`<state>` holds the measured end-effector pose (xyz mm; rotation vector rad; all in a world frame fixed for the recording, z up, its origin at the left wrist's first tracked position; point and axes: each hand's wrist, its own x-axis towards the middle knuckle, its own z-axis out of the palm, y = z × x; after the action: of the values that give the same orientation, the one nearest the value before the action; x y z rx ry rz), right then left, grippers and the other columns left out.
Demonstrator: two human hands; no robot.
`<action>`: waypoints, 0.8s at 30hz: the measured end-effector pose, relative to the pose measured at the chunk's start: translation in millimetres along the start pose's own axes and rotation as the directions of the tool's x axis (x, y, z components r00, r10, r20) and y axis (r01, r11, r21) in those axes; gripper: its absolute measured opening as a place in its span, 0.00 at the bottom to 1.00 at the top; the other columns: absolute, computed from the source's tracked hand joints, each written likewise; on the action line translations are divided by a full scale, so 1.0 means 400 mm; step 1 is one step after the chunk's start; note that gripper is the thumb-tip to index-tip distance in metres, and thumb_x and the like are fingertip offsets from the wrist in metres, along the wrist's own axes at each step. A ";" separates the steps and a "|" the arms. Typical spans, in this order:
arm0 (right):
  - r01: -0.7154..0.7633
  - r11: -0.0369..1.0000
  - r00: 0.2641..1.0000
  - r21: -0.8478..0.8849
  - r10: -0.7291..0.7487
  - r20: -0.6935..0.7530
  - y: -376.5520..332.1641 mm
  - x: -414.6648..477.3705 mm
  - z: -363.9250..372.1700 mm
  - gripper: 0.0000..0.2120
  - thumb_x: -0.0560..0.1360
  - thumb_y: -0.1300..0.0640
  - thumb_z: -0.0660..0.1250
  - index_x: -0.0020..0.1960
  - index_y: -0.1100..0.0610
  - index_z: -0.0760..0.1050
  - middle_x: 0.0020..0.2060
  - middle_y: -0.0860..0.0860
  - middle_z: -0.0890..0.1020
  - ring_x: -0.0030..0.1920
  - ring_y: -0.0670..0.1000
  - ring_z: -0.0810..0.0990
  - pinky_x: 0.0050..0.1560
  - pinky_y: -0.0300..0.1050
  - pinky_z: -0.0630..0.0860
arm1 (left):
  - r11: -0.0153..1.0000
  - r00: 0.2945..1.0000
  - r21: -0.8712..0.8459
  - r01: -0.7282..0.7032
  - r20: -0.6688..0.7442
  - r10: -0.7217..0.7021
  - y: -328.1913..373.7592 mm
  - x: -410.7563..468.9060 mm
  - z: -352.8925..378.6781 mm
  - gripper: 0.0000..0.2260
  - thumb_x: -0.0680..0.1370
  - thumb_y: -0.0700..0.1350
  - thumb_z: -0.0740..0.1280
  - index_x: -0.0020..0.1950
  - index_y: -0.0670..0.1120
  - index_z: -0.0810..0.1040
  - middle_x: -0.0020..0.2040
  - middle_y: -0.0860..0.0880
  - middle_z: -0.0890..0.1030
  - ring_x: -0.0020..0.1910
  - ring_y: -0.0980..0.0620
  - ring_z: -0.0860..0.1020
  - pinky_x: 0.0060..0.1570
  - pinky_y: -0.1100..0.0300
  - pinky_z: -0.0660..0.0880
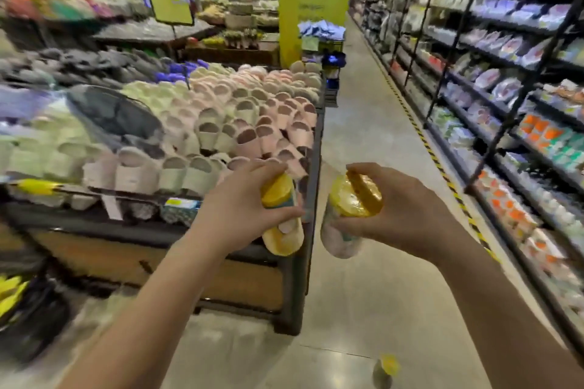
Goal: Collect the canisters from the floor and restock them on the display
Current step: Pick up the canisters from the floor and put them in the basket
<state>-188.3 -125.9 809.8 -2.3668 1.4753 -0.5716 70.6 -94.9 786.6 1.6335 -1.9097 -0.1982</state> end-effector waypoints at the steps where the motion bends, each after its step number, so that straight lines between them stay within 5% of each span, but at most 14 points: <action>1: 0.054 0.999 0.998 0.003 -0.054 0.023 -0.053 0.022 0.031 0.42 0.62 0.27 0.74 0.72 0.34 0.63 0.58 0.35 0.72 0.56 0.44 0.73 0.52 0.48 0.76 | 0.999 0.999 0.007 0.048 -0.023 -0.048 -0.044 -0.036 -0.044 0.35 0.68 0.69 0.71 0.73 0.59 0.72 0.66 0.59 0.74 0.65 0.57 0.72 0.61 0.53 0.74; 6: 0.245 0.960 0.964 0.134 -0.256 0.071 -0.343 0.119 0.193 0.40 0.61 0.29 0.77 0.69 0.34 0.68 0.57 0.34 0.75 0.56 0.42 0.75 0.52 0.43 0.74 | 0.964 0.957 0.054 0.259 -0.150 -0.249 -0.260 -0.232 -0.257 0.37 0.68 0.70 0.72 0.75 0.59 0.70 0.67 0.60 0.73 0.66 0.58 0.72 0.61 0.55 0.74; 9: 0.319 0.926 0.927 0.202 -0.349 0.137 -0.538 0.166 0.304 0.38 0.61 0.30 0.78 0.68 0.34 0.69 0.53 0.28 0.72 0.54 0.30 0.73 0.48 0.30 0.69 | 0.918 0.910 0.103 0.382 -0.216 -0.354 -0.384 -0.369 -0.374 0.36 0.69 0.68 0.73 0.75 0.61 0.68 0.69 0.60 0.71 0.68 0.57 0.71 0.61 0.52 0.74; 15: 0.383 0.880 0.865 0.282 -0.449 0.226 -0.913 0.221 0.551 0.41 0.60 0.26 0.75 0.70 0.32 0.66 0.62 0.34 0.73 0.61 0.43 0.73 0.60 0.49 0.76 | 0.827 0.790 0.072 0.557 -0.353 -0.501 -0.637 -0.629 -0.581 0.36 0.67 0.71 0.70 0.73 0.60 0.70 0.65 0.59 0.72 0.66 0.56 0.72 0.60 0.47 0.75; 24: 0.559 0.754 0.671 0.344 -0.655 0.347 -1.331 0.361 0.892 0.43 0.63 0.28 0.75 0.73 0.34 0.63 0.65 0.33 0.71 0.65 0.41 0.72 0.65 0.48 0.74 | 0.671 0.594 0.003 0.741 -0.468 -0.654 -0.981 -0.858 -0.780 0.33 0.69 0.63 0.76 0.72 0.58 0.72 0.66 0.59 0.72 0.68 0.59 0.68 0.64 0.58 0.69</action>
<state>456.9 -12.6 758.8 -2.5543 0.3660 -0.2544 585.9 221.0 727.0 2.2863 -0.8798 0.0532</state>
